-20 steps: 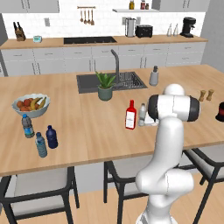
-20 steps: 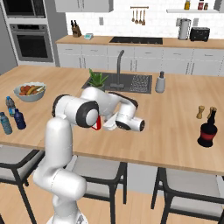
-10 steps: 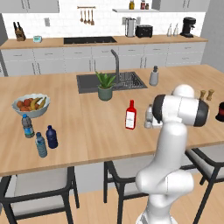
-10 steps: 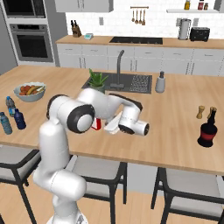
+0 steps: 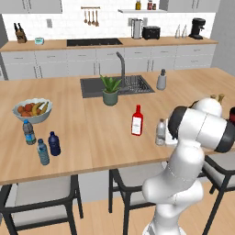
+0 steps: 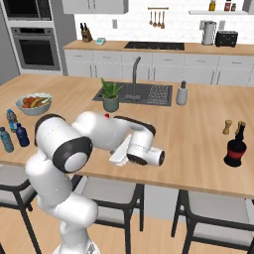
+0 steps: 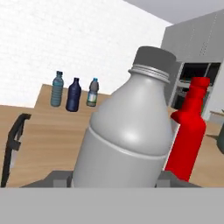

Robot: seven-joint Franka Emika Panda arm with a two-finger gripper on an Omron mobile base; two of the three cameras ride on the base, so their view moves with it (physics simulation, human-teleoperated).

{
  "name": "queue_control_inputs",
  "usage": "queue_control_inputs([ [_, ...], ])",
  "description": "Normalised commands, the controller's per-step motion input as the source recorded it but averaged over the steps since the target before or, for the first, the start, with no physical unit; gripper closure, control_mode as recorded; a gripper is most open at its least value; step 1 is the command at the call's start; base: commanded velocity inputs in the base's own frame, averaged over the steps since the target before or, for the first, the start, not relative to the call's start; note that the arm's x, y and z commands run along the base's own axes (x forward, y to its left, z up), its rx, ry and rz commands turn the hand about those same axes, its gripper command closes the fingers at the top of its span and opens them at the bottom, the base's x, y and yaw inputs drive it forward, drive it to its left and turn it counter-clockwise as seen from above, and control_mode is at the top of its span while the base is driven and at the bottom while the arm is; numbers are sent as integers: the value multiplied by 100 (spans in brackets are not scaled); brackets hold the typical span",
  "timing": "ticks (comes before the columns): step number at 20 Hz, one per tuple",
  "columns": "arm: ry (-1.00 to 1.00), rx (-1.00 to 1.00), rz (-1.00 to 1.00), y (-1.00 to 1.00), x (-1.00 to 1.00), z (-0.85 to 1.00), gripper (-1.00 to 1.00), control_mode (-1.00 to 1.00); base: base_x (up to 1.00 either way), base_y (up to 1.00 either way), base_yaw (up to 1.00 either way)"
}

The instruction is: Move the plastic bottles in the middle to the plastics group, and the glass bottles in the middle to the glass group.

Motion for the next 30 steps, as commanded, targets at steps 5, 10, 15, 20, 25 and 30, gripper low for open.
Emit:
queue_control_inputs([
  [5, 4, 0, 26, 82, -39, 12, 100, -100, 0, 0, 0],
  [10, 10, 0, 29, 89, -28, 9, 100, -100, 0, 0, 0],
  [15, 6, 1, 24, 94, -19, 4, 100, -100, 0, 0, 0],
  [20, 0, 6, 11, 97, -2, 0, 100, -100, 0, 0, 0],
  [25, 0, 13, 0, 96, 0, 0, 100, -100, 0, 0, 0],
  [30, 0, 11, 0, 92, 3, 0, 100, -100, 0, 0, 0],
])
